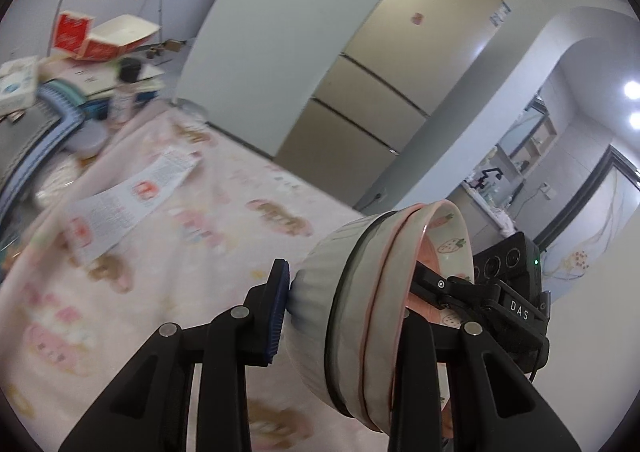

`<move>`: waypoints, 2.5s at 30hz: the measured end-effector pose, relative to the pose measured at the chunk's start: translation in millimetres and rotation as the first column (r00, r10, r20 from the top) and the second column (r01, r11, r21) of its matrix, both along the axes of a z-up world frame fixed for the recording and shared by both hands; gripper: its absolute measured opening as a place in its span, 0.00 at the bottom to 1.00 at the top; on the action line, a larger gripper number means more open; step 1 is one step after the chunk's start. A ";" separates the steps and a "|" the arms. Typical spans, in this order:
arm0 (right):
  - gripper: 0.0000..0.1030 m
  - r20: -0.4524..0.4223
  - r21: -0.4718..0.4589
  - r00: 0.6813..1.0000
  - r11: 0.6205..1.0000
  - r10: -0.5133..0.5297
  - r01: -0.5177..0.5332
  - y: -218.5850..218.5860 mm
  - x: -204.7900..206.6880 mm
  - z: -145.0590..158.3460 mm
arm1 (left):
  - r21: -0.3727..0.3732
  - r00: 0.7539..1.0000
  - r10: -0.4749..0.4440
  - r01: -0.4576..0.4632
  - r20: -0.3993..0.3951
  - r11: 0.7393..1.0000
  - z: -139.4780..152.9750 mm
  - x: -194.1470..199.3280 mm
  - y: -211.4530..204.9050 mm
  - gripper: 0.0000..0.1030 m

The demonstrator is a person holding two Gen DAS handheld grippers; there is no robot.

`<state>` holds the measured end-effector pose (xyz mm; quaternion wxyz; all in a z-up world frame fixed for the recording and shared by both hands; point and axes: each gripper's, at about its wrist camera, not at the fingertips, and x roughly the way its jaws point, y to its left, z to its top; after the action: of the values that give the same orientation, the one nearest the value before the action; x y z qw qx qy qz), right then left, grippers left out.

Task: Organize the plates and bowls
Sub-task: 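Lift the pink bowl stack with both tools and carry it over the plate stack, then lower the pink bowl stack onto the white plate stack and open both tools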

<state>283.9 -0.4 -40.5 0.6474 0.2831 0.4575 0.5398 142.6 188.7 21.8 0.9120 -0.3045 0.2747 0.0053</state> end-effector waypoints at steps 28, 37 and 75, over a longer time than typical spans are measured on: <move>0.44 -0.016 -0.014 0.925 0.925 -0.379 0.379 -155.3 87.3 19.3 | -0.037 0.954 -0.299 0.298 -0.022 0.954 3.8 172.4 -114.3 0.33; 0.43 -0.056 -0.100 0.928 0.927 -0.369 0.363 -153.4 89.5 -10.0 | -0.056 0.945 -0.308 0.303 -0.111 0.951 -28.8 183.6 -108.0 0.33; 0.43 0.183 -0.242 0.890 0.858 -0.417 0.452 -150.6 78.8 9.5 | -0.120 0.949 -0.259 0.240 -0.180 0.963 -70.2 200.2 -110.5 0.34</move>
<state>362.7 -150.9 -31.0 0.8130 0.2513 0.4116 0.3264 342.8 78.1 -48.4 0.8584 -0.3090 0.3986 -0.0937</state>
